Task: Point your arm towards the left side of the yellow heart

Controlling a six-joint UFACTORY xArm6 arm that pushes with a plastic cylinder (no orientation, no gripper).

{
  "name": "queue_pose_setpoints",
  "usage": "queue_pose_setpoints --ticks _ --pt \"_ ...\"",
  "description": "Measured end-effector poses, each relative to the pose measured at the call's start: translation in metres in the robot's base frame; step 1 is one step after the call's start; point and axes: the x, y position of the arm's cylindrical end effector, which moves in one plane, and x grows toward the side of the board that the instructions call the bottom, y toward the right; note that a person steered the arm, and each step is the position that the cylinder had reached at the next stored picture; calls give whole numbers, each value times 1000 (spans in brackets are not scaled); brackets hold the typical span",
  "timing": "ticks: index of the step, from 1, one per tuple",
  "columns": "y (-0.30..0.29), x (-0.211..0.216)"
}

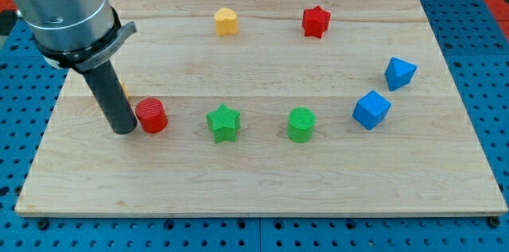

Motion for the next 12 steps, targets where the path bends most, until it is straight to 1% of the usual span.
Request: queue_pose_setpoints --ticks 1,2,3,4,5,6,9,10,11,12 --pt "0 -22" --pt "-17 -39" --pt "8 -51" --pt "52 -81" --pt "88 -128" --pt "145 -124" --pt "152 -124" --pt "152 -143" --pt "100 -196" --pt "89 -205"
